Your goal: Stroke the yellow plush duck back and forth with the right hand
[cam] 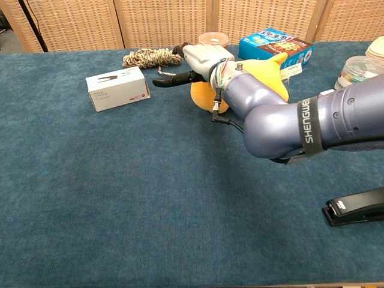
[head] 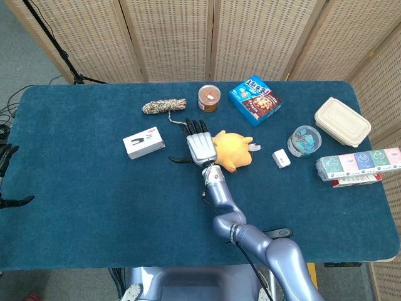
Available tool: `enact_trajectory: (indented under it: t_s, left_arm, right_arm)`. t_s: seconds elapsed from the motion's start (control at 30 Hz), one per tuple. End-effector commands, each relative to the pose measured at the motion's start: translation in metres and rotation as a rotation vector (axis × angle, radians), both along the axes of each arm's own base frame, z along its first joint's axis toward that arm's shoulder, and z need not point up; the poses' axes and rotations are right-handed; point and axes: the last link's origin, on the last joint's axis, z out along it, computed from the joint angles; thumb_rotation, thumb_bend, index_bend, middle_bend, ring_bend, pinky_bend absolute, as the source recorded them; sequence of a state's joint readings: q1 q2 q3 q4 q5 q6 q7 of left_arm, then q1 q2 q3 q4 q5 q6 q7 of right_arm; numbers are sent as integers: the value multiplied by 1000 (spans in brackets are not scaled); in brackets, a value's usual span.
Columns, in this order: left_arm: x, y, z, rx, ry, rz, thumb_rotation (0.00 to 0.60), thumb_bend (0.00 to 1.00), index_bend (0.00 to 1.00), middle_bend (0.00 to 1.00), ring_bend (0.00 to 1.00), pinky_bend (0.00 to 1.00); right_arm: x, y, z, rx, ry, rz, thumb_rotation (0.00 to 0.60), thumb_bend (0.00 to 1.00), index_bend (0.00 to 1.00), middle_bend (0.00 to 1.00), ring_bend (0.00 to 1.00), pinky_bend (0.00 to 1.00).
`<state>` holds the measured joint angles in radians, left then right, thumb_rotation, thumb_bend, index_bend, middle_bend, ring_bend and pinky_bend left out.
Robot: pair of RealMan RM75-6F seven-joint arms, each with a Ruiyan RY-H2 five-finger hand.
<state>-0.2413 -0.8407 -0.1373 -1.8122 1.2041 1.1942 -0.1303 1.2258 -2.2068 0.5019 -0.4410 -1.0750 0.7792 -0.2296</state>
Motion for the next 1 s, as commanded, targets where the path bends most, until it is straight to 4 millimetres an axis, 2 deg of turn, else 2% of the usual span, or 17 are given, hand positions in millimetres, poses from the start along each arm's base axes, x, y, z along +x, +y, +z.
enact_trajectory:
  t_s: [0.03,0.17,0.4,0.57,0.67,0.73,0.83,1.0]
  left_arm:
    - [1,0,-1,0,3,0,600,0,0,0,0,0]
    - [2,0,-4,-5,11,-1,600,0,0,0,0,0]
    - [4,-3,-7,-6,23,-5,600,0,0,0,0,0]
    - [6,-3,-9,-9,31,-8,600,0,0,0,0,0]
    - [8,-4,-11,-14,34,-11,600,0,0,0,0,0]
    - [9,-4,-12,-17,36,-15,600,0,0,0,0,0]
    - [10,-4,-13,-19,36,-18,600,0,0,0,0,0]
    - [11,-3,-13,-21,33,-21,600,0,0,0,0,0]
  right_arm:
    - [-9,-3,4,-3,-12,-21,85,0,0,0,0,0]
    - [-24,-7,13,-11,-42,-61,87,0,0,0,0,0]
    - [-58,-13,40,-42,-93,-148,86,0,0,0,0,0]
    - [-78,-11,63,-50,-138,-209,87,0,0,0,0,0]
    - [-83,-8,73,-46,-149,-234,87,0,0,0,0,0]
    - [-81,-4,78,-32,-162,-239,86,0,0,0,0,0]
    - [-67,2,81,-12,-168,-202,87,0,0,0,0,0]
    - [-30,9,77,-2,-157,-90,86,0,0,0,0,0]
